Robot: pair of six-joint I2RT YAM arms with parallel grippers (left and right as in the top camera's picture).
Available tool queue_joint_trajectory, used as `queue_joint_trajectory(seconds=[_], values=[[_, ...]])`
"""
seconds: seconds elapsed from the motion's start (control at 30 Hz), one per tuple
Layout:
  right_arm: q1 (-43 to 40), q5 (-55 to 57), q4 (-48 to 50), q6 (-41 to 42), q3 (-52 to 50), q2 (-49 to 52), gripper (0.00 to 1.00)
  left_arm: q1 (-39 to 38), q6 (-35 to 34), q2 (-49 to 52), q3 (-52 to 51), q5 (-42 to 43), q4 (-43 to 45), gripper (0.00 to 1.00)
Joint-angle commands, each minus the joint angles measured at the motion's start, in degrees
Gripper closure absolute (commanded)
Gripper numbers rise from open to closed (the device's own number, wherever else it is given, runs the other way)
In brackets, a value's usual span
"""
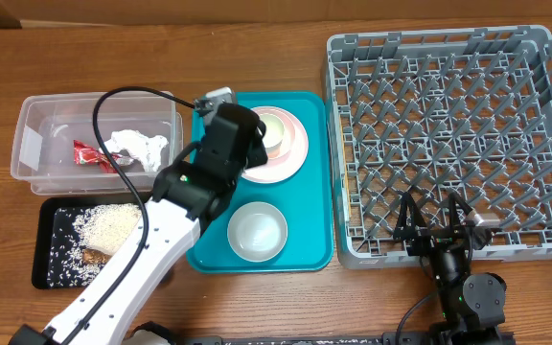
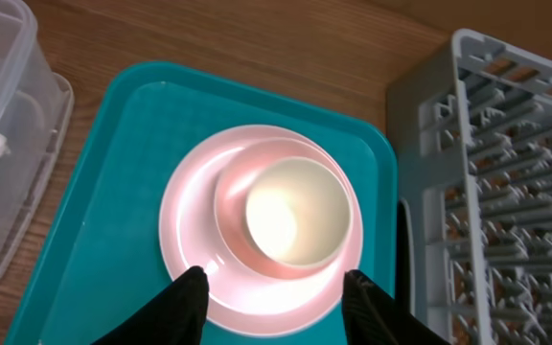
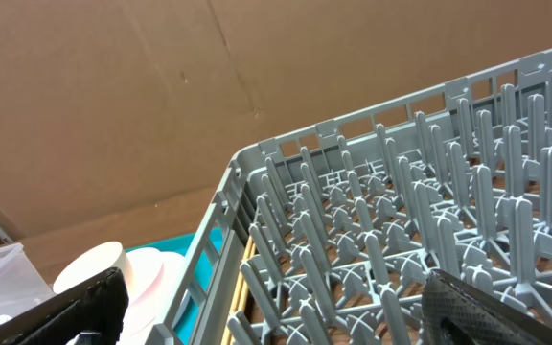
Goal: Sort waste into correct bins and load items into the dishwasher
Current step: 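Grasp the white cup from the pink plate with the left gripper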
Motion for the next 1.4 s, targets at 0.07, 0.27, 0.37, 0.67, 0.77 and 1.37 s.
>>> queue_joint_trajectory(seconds=[0.07, 0.27, 0.37, 0.67, 0.77, 1.37], values=[[0.3, 0.2, 0.3, -0.4, -0.6, -0.5, 0.0, 1.5, -1.0, 5.8, 0.8, 0.9, 2.8, 0.54], [0.3, 0.2, 0.3, -0.4, -0.6, -0.5, 0.0, 1.7, -1.0, 12.3, 0.8, 2.2, 5.7, 0.55], [0.3, 0.2, 0.3, -0.4, -0.6, -0.5, 0.0, 1.7, -1.0, 14.8, 0.8, 2.4, 6.6, 0.55], [0.3, 0.2, 0.3, -0.4, -0.6, -0.5, 0.0, 1.7, -1.0, 19.3, 0.8, 2.3, 7.7, 0.55], [0.3, 0.2, 0.3, -0.4, -0.6, -0.5, 0.0, 1.7, -1.0, 19.4, 0.8, 2.2, 7.7, 0.55], [0.3, 0.2, 0.3, -0.4, -0.6, -0.5, 0.0, 1.7, -1.0, 19.5, 0.8, 2.2, 8.2, 0.8]])
